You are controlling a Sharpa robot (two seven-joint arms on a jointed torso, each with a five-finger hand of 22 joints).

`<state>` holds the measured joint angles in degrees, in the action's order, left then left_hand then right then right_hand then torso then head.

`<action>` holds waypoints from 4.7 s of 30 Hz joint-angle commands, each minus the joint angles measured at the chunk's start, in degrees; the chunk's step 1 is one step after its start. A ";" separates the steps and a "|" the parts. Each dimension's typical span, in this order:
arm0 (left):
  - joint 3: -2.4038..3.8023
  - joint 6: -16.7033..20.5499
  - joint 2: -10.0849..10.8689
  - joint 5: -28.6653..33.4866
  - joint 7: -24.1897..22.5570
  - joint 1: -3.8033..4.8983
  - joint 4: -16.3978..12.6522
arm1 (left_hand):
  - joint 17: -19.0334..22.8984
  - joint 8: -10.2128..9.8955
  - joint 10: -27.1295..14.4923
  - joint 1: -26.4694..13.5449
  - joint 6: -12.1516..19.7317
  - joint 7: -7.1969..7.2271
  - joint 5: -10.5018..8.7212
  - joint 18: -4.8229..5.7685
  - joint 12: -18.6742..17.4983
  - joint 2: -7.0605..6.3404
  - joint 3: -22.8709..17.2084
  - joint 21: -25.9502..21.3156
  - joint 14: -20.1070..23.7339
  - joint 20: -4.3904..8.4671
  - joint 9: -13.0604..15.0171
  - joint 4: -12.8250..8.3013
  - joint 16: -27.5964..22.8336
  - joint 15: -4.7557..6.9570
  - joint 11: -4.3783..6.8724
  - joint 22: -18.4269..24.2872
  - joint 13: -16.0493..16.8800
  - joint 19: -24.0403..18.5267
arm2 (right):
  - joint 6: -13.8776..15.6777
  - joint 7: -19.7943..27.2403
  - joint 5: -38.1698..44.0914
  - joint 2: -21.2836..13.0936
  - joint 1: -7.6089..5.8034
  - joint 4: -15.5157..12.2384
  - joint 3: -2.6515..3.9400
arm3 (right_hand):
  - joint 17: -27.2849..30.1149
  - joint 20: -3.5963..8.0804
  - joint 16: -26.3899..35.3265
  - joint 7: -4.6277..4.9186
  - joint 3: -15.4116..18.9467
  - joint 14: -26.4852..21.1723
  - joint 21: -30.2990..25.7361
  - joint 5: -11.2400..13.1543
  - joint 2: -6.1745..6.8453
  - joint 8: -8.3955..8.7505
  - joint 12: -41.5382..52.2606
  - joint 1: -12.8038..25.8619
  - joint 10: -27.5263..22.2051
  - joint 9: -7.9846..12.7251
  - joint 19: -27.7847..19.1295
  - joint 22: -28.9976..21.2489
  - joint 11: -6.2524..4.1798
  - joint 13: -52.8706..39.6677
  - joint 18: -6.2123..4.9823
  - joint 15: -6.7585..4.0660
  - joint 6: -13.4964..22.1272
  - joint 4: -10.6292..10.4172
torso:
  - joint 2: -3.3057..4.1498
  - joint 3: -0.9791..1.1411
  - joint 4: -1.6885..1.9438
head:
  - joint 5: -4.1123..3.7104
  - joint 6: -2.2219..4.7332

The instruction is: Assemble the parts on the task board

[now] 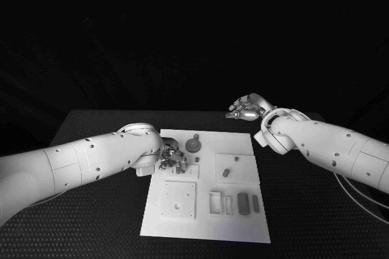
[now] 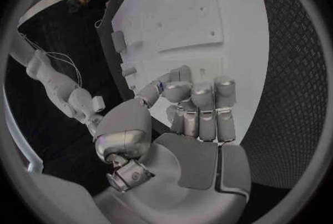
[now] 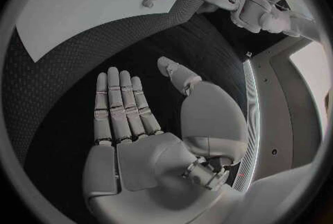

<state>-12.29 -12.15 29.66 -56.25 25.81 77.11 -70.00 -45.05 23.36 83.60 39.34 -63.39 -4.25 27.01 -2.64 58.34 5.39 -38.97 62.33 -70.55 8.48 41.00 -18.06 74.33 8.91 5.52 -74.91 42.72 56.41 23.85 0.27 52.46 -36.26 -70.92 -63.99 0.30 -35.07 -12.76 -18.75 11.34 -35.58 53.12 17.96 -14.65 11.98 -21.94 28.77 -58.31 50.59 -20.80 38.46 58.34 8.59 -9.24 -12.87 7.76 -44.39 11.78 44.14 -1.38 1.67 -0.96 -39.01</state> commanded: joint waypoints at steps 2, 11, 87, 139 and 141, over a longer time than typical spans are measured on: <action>-0.11 -0.82 -0.14 -1.00 0.50 -0.11 0.41 | 0.10 0.17 -2.46 0.71 -8.71 5.98 -0.01 -1.08 0.34 0.32 -3.87 0.19 -1.17 6.83 0.00 1.65 0.38 1.75 2.54 -0.98 -0.07 -0.06 | -0.61 0.26 0.04 -0.01 0.03 -0.02 0.02 | 0.06 -0.09 0.21 0.14 0.27 -0.43 -0.26 -0.33 -0.13 -0.38 -0.33 -0.43 0.24 0.08 -0.50 0.10 0.32 0.10 -0.30 0.04 0.31 -0.06 | 0.01 0.00 0.00 | -0.01 0.03; -0.12 -1.17 -0.11 -1.33 0.54 -0.11 0.71 | 0.14 0.19 -2.47 0.73 -8.66 5.97 -0.08 -1.08 0.35 0.33 -3.86 0.20 -1.16 6.83 -0.01 1.67 0.39 1.76 2.54 -0.97 -0.14 -0.06 | -0.63 0.26 0.04 -0.03 0.03 -0.09 0.02 | 0.07 -0.10 0.22 0.14 0.28 -0.47 -0.30 -0.33 -0.13 -0.39 -0.33 -0.44 0.25 0.10 -0.54 0.13 0.32 0.16 -0.30 0.05 0.30 -0.06 | -0.01 -0.03 0.05 | -0.07 -0.06; 3.65 1.45 0.56 0.56 0.11 -0.12 -0.10 | 2.95 1.90 -3.54 -5.13 -6.48 5.80 -24.23 -1.95 2.31 -11.64 9.60 -0.66 0.51 7.09 -1.56 7.75 1.92 2.75 2.36 -0.66 -4.10 -1.13 | -0.38 0.34 -0.19 -0.45 0.12 -0.16 0.02 | 0.18 -0.20 0.29 0.26 0.67 -0.85 -0.61 -0.50 0.15 -0.36 -0.43 -0.15 0.16 0.36 -0.87 0.44 0.41 0.73 -0.26 0.22 0.48 -0.18 | -0.08 -0.08 0.10 | -0.18 0.15; 5.49 -1.01 -7.54 -5.10 -4.43 0.34 23.74 | 10.46 -7.19 -12.68 -0.88 10.72 -1.50 -24.21 0.77 -12.66 -15.10 9.64 -11.90 10.98 2.00 -4.07 14.18 -10.46 -3.96 -4.81 2.79 -12.33 -10.05 | -0.28 0.79 -0.70 -0.57 0.20 -0.14 0.02 | 0.21 -0.22 0.28 0.34 0.74 -0.96 -0.71 -0.72 0.15 -0.35 -0.44 -0.12 0.14 0.48 -0.96 0.63 0.45 1.00 -0.27 0.26 0.58 -0.32 | 0.98 -0.34 -0.94 | -0.01 1.60; 5.46 -1.61 -7.66 -4.88 -4.60 0.28 23.73 | 10.44 -7.08 -12.61 -0.89 10.56 -1.45 -24.21 0.73 -12.63 -14.85 9.69 -11.91 10.97 1.99 -4.01 14.30 -10.41 -3.95 -4.77 2.72 -12.29 -10.08 | -0.28 0.78 -0.70 -0.56 0.20 -0.14 0.02 | 0.21 -0.22 0.28 0.34 0.74 -0.96 -0.71 -0.73 0.15 -0.35 -0.44 -0.12 0.14 0.49 -0.97 0.63 0.45 1.01 -0.27 0.26 0.58 -0.32 | 0.97 -0.33 -0.93 | -0.04 1.58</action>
<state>-6.70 -11.13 22.25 -60.70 22.07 77.66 -46.21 -34.59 16.49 71.15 38.92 -52.91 -5.73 3.05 -2.64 45.87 -9.69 -29.28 50.79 -59.86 5.52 37.04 -4.11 63.93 5.20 0.80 -72.15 30.34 46.87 23.78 0.44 51.72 -36.85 -70.73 -64.03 0.30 -34.94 -12.97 -18.75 11.47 -35.11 52.45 17.51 -15.09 11.98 -22.12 28.55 -58.31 50.79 -20.40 37.85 58.88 8.80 -8.31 -12.87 8.01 -44.26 11.62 45.11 -1.73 0.73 -0.96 -37.36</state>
